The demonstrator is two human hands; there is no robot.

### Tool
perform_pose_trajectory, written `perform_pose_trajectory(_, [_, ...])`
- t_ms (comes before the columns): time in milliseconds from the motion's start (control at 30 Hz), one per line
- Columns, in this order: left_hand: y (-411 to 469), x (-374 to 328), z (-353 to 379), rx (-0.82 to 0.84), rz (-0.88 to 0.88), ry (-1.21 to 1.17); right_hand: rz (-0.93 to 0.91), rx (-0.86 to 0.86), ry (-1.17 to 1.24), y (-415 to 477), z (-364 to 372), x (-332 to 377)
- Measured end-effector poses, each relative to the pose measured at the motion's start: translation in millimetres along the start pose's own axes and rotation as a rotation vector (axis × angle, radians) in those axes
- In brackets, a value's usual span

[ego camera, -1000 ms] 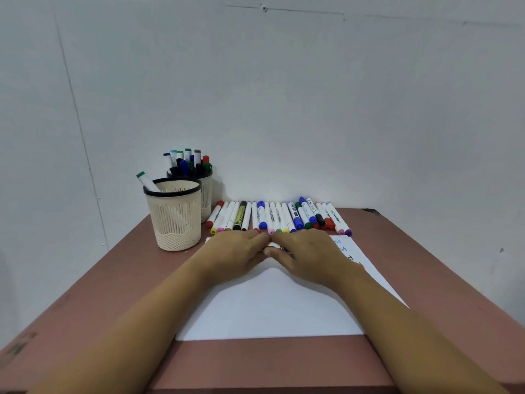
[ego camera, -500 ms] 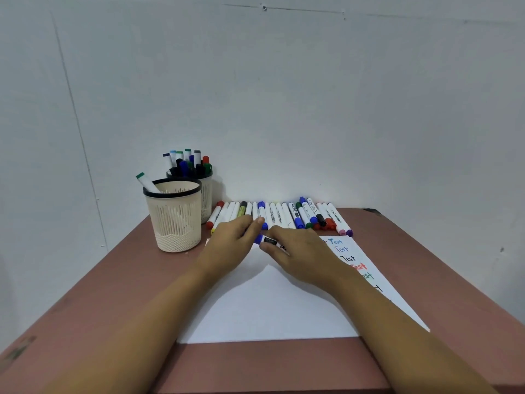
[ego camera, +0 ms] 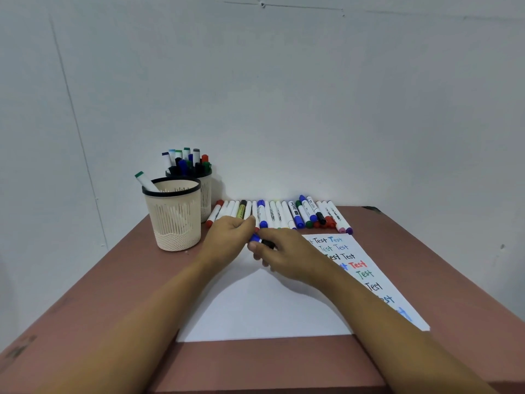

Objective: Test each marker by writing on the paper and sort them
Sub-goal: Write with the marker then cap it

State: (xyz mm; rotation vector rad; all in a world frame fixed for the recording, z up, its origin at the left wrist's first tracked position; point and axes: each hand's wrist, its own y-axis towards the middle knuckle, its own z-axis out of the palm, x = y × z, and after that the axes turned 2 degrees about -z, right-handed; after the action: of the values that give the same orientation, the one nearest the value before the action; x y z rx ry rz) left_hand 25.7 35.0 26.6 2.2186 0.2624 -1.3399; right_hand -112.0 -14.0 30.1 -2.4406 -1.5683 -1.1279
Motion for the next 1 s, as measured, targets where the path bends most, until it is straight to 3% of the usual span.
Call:
perform_pose_trajectory(200, [0.2, -8.0, 0.6, 0.015, -0.16, -0.079, -0.082, -0.09, -0.099, -4.1, 7.6, 3.1])
perform_pose_trajectory(600, [0.9, -8.6, 10.1, 0.016, -0.358, -0.13, -0.223, -0.209, -0.545, -5.2, 15.3, 0.9])
perform_pose_trajectory(667, [1.0, -10.9, 1.1, -0.048, -0.432, -0.208, -0.263, -0.249, -0.729, -6.2, 6.7, -5.9])
perform_pose_trajectory(733, [6.2, -6.9, -28.4, -0.214, -0.512, -0.392, -0.157, -0.303, -0.861, -10.1, -13.5, -18.9])
perform_pose_trajectory(833, [15.1, -0.4, -52.1, -0.35, -0.458, -0.451, 0.149, -0.331, -0.639, -11.8, -36.1, -33.8])
perform_pose_trajectory(1000, [14.0, -1.0, -10.7, -0.103, -0.393, -0.124, 0.184, -0.261, -0.203, -0.2, -13.5, -20.4])
